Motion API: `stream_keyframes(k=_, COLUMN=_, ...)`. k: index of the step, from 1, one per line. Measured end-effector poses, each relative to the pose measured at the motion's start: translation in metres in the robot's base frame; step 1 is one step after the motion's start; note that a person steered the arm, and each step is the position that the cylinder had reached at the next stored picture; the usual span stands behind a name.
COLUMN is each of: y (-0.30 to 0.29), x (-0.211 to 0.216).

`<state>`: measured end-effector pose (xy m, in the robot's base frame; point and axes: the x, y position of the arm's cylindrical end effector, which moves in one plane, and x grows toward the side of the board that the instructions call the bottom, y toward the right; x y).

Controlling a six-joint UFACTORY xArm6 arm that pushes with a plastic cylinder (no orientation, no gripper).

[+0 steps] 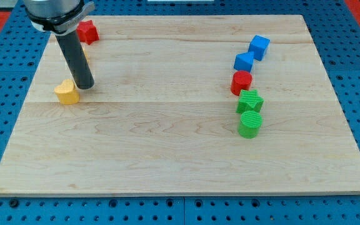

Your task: Push the blue triangle towards blue cube

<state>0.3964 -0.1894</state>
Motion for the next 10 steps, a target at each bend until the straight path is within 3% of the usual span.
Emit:
stream_keyframes(k=2, y=-0.018, x=0.005)
stream_keyframes(k=3, y=0.017, x=0.003)
stream_keyframes(k=5, y=0.145, x=-0.035)
stream_keyframes(k=7, y=0.258, x=-0.031)
stream_keyframes(k=10, y=0.351, x=-0.034)
